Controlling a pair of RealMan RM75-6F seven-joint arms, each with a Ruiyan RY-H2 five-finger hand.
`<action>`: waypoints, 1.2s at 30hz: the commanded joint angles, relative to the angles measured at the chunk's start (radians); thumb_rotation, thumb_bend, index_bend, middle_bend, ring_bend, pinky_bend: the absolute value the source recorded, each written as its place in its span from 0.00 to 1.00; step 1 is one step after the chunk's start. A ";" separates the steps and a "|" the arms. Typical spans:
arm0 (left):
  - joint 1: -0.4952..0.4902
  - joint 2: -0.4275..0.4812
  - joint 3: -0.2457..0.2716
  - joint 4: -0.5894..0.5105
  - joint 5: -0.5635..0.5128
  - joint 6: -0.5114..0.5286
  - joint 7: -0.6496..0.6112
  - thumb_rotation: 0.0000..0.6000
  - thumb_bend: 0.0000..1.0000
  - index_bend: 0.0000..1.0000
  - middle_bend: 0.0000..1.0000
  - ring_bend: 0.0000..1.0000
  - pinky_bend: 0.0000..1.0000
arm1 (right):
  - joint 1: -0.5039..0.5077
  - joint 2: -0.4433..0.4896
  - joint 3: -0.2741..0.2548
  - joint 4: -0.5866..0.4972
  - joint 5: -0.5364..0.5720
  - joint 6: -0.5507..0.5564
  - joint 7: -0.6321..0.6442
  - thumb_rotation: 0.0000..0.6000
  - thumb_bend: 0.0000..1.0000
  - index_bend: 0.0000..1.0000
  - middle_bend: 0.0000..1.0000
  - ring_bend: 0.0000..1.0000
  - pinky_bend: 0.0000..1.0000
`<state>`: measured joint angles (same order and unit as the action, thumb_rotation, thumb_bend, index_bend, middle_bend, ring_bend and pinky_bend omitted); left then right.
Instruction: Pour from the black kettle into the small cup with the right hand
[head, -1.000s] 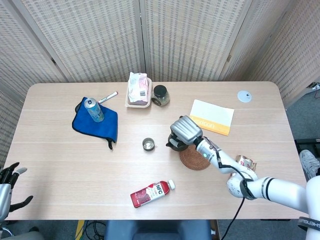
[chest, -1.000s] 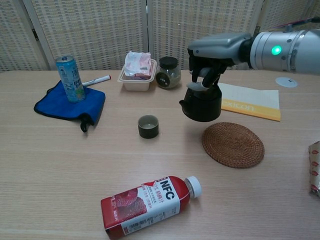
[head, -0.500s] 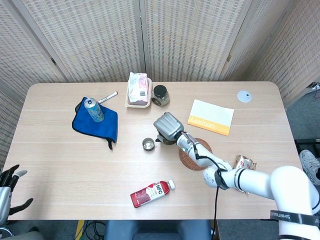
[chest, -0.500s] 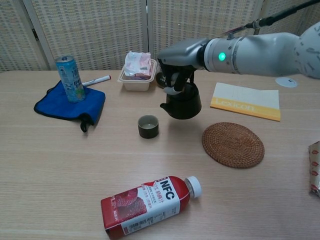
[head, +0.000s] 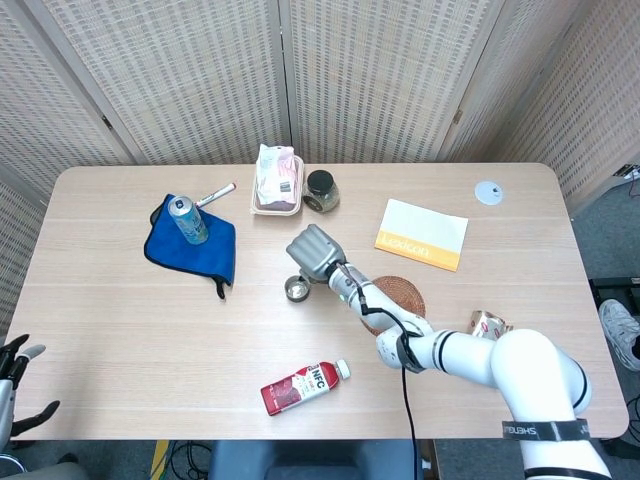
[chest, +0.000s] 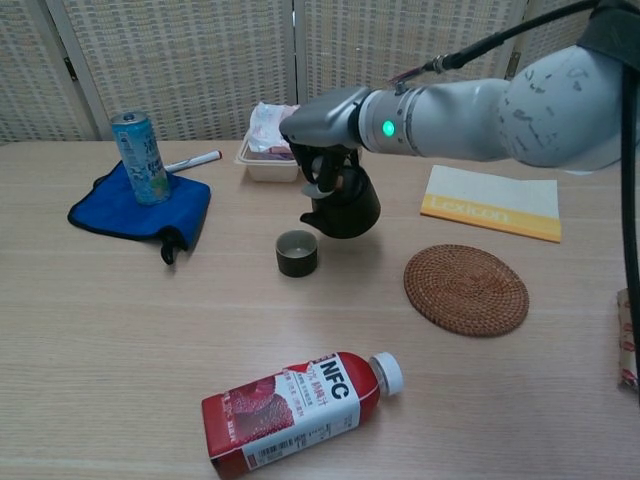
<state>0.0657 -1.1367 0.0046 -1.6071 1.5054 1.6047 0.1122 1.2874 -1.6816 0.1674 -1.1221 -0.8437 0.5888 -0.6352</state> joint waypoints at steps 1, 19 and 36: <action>0.000 -0.001 0.000 0.000 0.000 0.000 0.000 1.00 0.14 0.23 0.11 0.13 0.02 | 0.010 -0.006 -0.008 0.004 0.005 0.004 -0.012 0.81 0.46 1.00 1.00 0.90 0.45; 0.006 -0.006 -0.004 0.004 -0.003 0.000 0.001 1.00 0.14 0.23 0.11 0.13 0.01 | 0.065 -0.026 -0.054 0.008 0.036 0.034 -0.098 0.82 0.46 1.00 1.00 0.91 0.46; 0.016 -0.012 -0.005 0.012 -0.005 0.010 -0.005 1.00 0.14 0.23 0.11 0.13 0.01 | 0.100 -0.038 -0.098 -0.006 0.076 0.058 -0.192 0.82 0.46 1.00 1.00 0.91 0.46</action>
<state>0.0816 -1.1482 -0.0006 -1.5946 1.5007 1.6143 0.1070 1.3854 -1.7188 0.0716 -1.1268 -0.7697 0.6448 -0.8238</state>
